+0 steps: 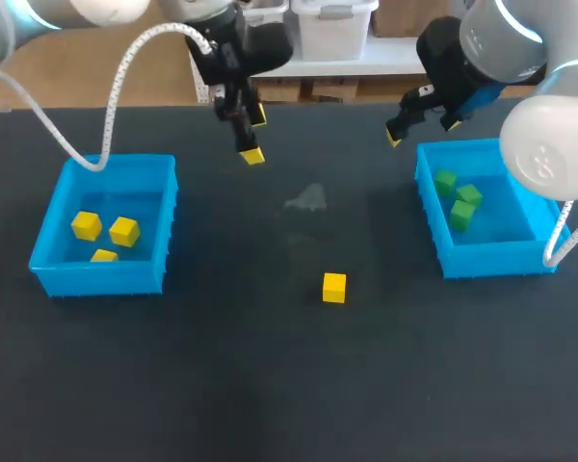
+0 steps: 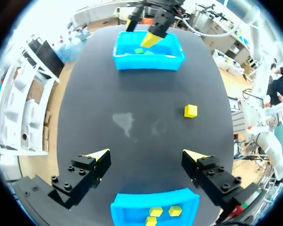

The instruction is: Put the green cubes in the right bin and the yellow cubes in the left bin.

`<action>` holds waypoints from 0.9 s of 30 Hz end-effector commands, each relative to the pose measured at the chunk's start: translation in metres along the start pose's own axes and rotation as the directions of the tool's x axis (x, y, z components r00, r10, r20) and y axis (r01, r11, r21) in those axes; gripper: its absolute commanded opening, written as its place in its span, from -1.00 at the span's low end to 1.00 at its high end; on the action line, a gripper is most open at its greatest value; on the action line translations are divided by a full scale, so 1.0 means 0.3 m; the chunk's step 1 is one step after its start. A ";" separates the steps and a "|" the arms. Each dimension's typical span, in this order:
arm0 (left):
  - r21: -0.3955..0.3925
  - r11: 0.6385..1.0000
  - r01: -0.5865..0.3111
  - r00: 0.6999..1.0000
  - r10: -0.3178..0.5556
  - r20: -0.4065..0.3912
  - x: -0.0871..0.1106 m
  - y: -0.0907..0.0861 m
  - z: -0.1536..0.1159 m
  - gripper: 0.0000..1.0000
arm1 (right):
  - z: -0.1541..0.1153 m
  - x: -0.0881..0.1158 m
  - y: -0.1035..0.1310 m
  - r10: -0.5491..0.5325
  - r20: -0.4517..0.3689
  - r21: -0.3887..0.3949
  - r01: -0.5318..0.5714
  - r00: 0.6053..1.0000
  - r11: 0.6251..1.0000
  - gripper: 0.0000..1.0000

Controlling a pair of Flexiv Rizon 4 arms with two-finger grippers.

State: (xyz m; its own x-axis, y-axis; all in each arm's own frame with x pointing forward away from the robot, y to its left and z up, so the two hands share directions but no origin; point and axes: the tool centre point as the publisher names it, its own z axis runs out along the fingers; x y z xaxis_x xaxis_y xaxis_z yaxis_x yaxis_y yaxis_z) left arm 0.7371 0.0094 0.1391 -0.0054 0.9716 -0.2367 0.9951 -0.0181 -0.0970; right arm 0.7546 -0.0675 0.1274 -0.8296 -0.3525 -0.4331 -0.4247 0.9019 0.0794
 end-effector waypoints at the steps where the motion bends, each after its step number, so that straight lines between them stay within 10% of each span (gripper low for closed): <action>1: 0.057 0.998 -0.024 0.999 0.025 -0.020 -0.035 0.006 0.012 1.00 | -0.001 0.001 -0.001 0.000 0.000 -0.001 0.000 1.000 1.000 1.00; 27: 0.192 0.969 -0.157 0.988 0.152 0.039 -0.143 -0.186 0.110 1.00 | -0.001 0.001 -0.001 0.000 0.000 -0.001 0.000 1.000 1.000 1.00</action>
State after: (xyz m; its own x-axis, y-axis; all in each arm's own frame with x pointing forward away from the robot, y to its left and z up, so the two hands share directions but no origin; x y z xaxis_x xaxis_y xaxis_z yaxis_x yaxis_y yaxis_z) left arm 0.6810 -0.0403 0.1267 0.1228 0.9477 -0.2947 0.9455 -0.2019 -0.2555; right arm 0.7546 -0.0675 0.1273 -0.8295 -0.3526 -0.4331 -0.4247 0.9018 0.0794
